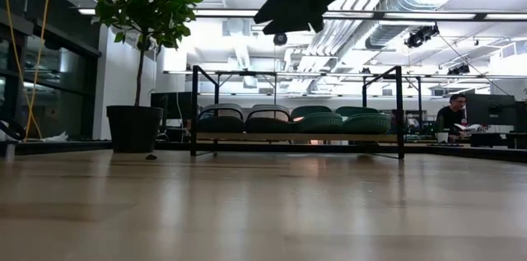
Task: Pick and place slides into the shelf
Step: Return to Home Position
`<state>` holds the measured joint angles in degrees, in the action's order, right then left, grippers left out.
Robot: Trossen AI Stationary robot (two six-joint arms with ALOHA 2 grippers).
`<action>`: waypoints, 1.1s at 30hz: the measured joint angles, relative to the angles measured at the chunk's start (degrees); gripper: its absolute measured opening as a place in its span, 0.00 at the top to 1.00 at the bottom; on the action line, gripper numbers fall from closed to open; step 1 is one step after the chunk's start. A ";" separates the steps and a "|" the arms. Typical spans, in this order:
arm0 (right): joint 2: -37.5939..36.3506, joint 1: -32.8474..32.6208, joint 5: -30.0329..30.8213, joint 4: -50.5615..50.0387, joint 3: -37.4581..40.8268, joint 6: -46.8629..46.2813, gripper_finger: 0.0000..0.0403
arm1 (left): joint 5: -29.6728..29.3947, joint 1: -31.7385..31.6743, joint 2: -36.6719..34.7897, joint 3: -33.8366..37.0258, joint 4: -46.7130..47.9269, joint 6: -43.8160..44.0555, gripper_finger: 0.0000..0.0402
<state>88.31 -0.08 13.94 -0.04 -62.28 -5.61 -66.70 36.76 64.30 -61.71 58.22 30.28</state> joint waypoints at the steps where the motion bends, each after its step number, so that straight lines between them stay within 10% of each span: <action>1: 0.00 0.00 -0.24 0.18 0.00 0.45 0.45 | -0.05 -0.01 -1.49 1.29 -1.54 -0.23 0.93; 6: 0.00 0.00 -0.72 1.49 0.00 -1.34 0.45 | 2.23 -0.01 -9.19 9.15 -15.06 -10.73 0.93; 16: -0.04 -0.30 -17.11 1.48 -2.23 -12.58 0.45 | 28.98 -0.01 -16.56 25.14 -54.13 -44.30 0.93; 23: -1.00 -2.70 -19.71 1.56 -2.25 -10.91 0.45 | 26.63 -2.01 -16.96 25.55 -53.69 -38.43 0.93; 33: -4.60 -7.57 -15.33 0.58 -1.88 -8.16 0.45 | 37.86 -15.95 -17.16 30.52 -55.09 -31.66 0.93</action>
<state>83.72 -7.64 -1.39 0.54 -64.16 -13.77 -28.84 20.81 47.13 -31.19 3.13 -1.38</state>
